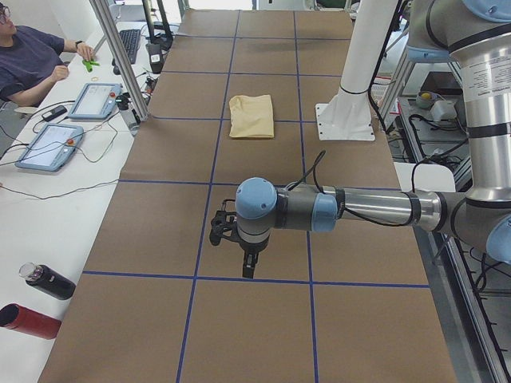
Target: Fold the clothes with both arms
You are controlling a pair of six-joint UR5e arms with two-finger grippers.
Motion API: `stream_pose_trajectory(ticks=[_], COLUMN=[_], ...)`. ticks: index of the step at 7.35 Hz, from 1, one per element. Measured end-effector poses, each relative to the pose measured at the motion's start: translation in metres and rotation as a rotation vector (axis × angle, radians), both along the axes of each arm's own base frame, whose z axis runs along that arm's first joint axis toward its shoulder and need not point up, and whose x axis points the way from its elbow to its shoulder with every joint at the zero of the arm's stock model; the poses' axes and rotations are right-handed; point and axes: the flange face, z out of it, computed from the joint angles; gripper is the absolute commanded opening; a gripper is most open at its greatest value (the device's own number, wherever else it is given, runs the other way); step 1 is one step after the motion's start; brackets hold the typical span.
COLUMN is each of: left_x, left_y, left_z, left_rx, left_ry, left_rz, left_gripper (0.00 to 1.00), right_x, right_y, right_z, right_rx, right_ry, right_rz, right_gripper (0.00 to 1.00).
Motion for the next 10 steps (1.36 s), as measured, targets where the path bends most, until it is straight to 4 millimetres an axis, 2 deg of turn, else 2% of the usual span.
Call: stream_pose_trajectory(ticks=[10], left_x=[0.0001], left_y=[0.0055], left_z=[0.007], left_rx=[-0.018], left_ry=[0.0], left_rz=[0.0], left_gripper=[1.0], right_x=[-0.0027], right_y=[0.0005], right_z=[-0.0022], right_rx=[-0.002], right_ry=[-0.035], right_rz=[0.002], right_gripper=[1.0])
